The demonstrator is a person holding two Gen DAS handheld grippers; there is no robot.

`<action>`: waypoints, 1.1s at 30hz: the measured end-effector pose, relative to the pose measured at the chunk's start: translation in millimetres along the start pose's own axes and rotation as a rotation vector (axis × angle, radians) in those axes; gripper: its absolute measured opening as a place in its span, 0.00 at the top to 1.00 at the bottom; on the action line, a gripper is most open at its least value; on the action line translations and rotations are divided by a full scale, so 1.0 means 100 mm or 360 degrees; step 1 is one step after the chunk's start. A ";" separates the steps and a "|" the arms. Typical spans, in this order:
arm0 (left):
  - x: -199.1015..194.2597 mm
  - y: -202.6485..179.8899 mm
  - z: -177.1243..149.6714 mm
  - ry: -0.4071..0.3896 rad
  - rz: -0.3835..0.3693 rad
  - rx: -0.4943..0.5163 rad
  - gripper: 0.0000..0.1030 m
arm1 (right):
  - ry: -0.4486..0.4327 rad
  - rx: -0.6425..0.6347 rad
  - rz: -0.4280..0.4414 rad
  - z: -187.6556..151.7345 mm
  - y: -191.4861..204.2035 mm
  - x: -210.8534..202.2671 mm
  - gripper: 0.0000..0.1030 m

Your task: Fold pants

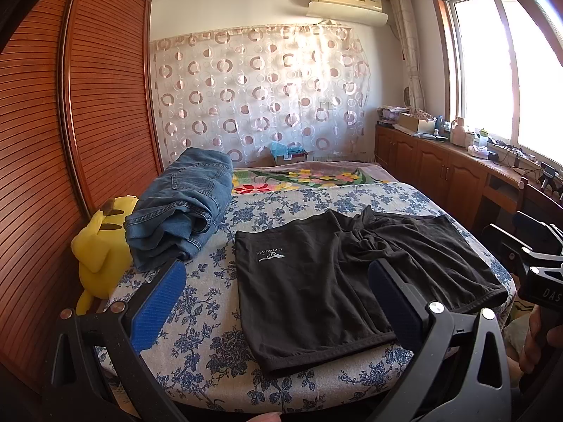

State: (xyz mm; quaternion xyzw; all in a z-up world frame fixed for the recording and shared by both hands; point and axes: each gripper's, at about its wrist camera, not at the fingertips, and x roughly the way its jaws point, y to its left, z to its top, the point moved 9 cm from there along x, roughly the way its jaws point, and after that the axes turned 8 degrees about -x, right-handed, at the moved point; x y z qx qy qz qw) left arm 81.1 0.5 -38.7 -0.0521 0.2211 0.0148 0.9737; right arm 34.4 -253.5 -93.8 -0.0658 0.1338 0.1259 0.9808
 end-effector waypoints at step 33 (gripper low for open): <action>0.15 0.10 -0.09 0.0076 -0.0011 0.0001 0.00 | 0.0039 -0.0003 0.0016 -0.04 -0.02 0.03 0.00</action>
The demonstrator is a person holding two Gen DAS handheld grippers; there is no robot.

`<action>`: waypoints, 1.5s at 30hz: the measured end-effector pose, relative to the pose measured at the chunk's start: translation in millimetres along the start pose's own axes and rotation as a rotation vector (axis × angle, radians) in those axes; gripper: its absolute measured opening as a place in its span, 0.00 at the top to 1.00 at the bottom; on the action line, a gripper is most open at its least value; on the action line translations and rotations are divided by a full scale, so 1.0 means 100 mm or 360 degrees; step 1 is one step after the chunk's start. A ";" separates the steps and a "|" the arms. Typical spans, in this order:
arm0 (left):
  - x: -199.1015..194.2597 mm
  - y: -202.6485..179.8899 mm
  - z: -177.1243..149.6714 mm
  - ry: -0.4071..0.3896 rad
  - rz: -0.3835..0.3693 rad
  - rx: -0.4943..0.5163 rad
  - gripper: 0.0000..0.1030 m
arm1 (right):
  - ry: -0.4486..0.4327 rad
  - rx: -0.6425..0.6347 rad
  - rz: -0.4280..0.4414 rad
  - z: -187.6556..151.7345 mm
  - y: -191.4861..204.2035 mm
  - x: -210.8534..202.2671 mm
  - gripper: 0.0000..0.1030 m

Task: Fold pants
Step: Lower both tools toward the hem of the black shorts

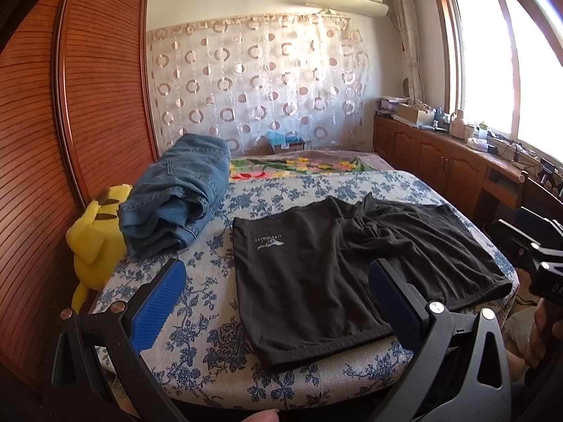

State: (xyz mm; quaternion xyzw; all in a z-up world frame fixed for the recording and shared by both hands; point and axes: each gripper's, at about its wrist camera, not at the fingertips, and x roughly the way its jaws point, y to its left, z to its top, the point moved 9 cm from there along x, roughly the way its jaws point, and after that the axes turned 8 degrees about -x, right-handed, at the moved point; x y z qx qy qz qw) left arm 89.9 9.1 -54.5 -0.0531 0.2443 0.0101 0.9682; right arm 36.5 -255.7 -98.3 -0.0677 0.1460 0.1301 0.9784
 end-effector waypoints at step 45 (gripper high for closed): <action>0.63 0.45 -0.94 0.0511 -0.0150 -0.0033 0.37 | 0.0450 0.0069 -0.0084 -0.37 -0.45 -0.02 0.28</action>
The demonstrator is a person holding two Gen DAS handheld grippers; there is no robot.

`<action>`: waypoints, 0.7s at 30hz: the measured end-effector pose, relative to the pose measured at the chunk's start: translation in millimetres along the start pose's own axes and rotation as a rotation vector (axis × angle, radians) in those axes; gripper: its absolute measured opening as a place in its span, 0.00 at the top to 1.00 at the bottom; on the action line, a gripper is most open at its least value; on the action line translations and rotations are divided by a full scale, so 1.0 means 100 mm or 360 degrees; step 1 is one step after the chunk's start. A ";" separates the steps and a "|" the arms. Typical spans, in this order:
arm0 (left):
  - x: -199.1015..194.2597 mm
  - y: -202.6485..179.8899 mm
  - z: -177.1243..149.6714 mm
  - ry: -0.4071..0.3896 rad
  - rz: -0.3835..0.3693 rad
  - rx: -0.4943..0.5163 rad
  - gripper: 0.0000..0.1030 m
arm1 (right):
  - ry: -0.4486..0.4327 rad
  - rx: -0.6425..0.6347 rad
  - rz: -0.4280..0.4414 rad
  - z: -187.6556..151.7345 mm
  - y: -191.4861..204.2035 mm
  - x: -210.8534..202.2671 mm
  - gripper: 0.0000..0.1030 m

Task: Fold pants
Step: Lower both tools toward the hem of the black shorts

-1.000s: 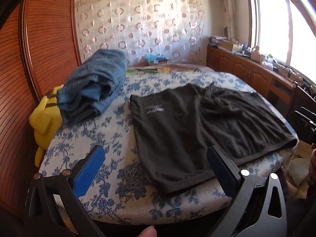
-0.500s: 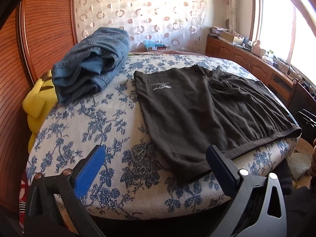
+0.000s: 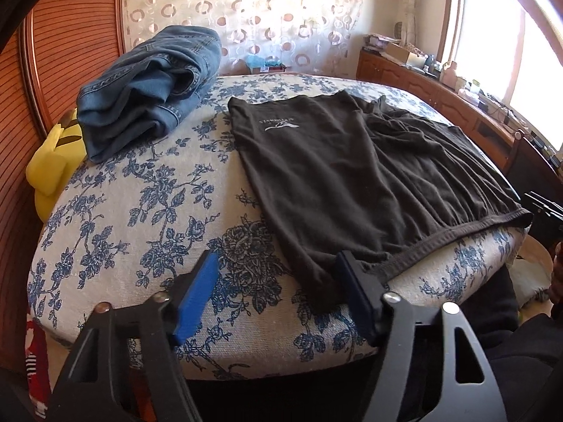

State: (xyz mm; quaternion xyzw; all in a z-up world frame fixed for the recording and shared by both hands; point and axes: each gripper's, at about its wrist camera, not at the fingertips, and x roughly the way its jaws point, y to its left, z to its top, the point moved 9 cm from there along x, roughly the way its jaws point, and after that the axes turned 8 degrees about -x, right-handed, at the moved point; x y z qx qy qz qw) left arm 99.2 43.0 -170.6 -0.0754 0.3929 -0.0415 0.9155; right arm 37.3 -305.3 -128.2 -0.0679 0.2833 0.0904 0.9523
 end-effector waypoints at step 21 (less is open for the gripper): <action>0.00 -0.08 -0.02 0.0014 -0.0075 0.0036 0.55 | 0.0136 0.0042 0.0064 -0.01 -0.18 0.14 0.55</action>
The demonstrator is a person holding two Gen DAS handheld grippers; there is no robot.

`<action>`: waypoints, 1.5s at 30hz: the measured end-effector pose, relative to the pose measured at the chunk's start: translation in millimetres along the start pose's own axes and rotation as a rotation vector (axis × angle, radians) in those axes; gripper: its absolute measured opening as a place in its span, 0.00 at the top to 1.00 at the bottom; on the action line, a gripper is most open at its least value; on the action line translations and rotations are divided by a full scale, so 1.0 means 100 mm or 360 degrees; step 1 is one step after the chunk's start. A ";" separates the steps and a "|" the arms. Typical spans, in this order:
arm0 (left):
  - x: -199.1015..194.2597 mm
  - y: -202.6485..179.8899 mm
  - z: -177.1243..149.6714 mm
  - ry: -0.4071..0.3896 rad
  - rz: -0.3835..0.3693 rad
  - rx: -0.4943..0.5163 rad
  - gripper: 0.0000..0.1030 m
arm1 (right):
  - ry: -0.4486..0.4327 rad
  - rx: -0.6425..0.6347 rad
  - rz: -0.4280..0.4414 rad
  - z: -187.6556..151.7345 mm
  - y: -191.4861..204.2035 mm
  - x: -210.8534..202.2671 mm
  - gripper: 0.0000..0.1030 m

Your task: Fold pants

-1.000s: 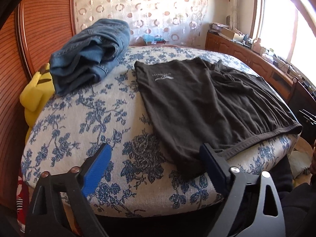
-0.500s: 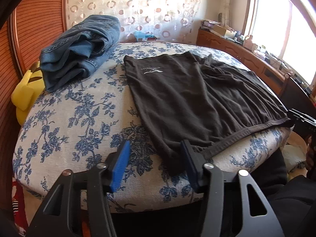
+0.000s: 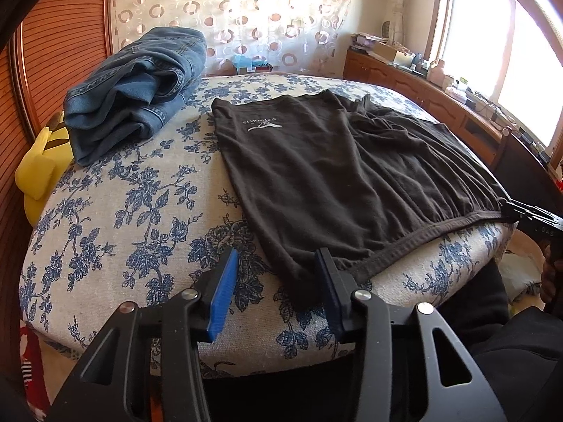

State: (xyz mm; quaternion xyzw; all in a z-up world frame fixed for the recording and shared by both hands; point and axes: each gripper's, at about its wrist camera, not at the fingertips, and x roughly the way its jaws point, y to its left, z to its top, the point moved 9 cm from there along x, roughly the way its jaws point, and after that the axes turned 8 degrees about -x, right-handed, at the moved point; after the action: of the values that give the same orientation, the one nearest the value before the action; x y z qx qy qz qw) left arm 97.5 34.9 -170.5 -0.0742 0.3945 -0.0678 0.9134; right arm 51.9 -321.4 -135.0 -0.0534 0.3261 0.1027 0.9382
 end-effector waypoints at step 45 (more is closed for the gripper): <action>-0.16 0.12 0.09 -0.0032 -0.0081 -0.0091 0.81 | -0.0286 -0.0353 0.0574 1.08 1.31 0.20 0.94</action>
State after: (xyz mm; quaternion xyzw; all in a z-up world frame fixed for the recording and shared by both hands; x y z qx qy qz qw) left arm 94.5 50.0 -155.2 -0.1111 0.3851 -0.0790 0.9127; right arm 102.5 -172.6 -67.2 -0.0876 0.2323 0.3083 0.9183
